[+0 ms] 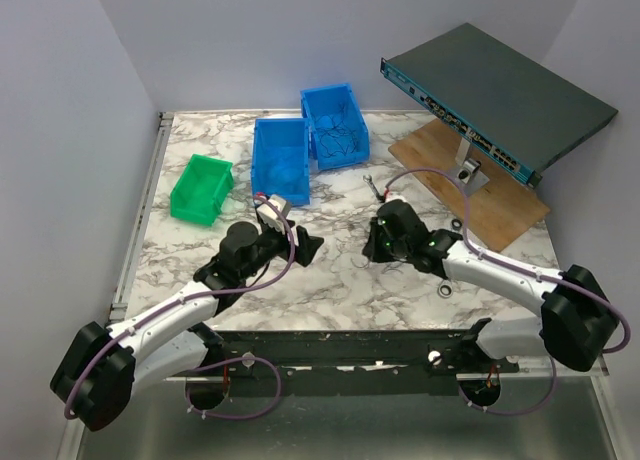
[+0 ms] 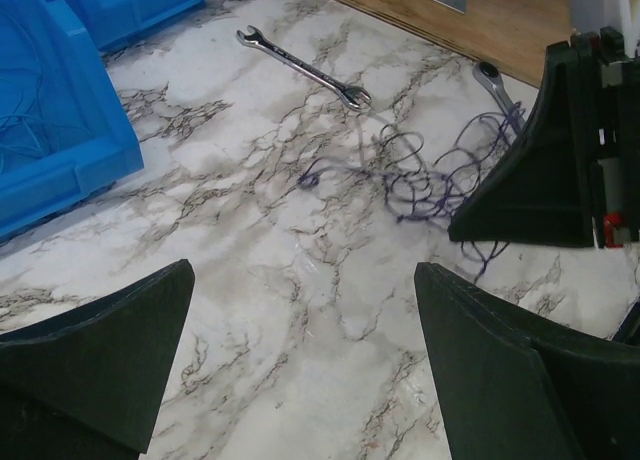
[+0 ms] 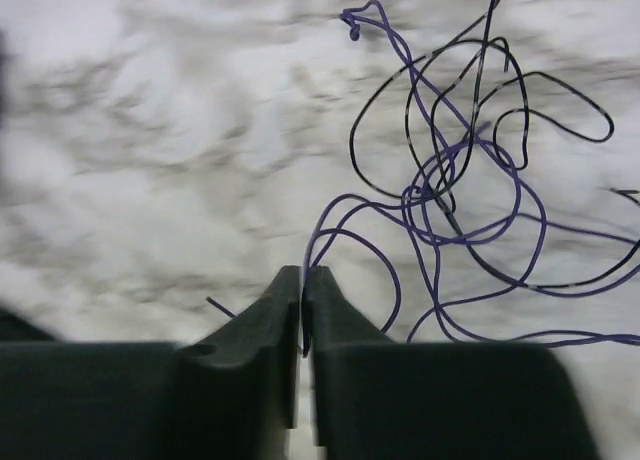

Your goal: Untangle the cables

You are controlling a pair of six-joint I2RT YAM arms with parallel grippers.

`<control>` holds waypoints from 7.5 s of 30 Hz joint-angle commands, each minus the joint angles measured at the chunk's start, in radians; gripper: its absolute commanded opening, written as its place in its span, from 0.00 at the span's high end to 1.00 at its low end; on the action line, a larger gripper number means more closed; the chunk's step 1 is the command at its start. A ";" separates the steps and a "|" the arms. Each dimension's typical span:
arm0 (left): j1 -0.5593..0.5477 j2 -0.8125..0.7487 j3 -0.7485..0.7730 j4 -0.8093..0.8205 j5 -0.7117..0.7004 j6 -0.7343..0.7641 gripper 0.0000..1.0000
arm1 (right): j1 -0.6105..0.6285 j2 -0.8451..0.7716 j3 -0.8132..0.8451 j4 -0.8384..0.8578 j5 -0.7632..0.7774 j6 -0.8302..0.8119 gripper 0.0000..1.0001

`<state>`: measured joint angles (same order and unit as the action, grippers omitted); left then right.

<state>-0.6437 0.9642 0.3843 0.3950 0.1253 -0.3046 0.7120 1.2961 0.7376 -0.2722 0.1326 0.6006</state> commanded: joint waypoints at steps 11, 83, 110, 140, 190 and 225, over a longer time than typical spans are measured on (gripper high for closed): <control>-0.004 0.132 0.078 -0.060 0.045 0.001 0.05 | 0.126 -0.055 0.011 0.116 0.089 -0.042 0.09; 0.034 -0.163 -0.061 -0.070 -0.249 -0.049 0.73 | 0.031 -0.598 0.093 -0.152 0.472 -0.040 0.99; -0.143 0.489 0.352 -0.178 0.181 0.113 0.16 | 0.032 -0.414 0.396 -0.079 0.114 -0.013 0.99; 0.219 0.337 0.162 -0.097 0.202 -0.156 1.00 | 0.031 -0.479 0.029 -0.159 0.232 -0.082 0.03; 0.257 -0.130 -0.085 -0.183 -0.446 -0.355 1.00 | -0.283 -0.437 -0.223 -0.176 0.732 0.512 0.99; 0.289 -0.116 -0.064 -0.268 -0.493 -0.414 1.00 | -0.283 -0.959 0.088 -0.394 1.049 0.268 0.99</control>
<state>-0.3599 0.8543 0.3027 0.0704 -0.4183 -0.7666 0.4320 0.3454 0.8589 -0.8623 1.2739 1.1408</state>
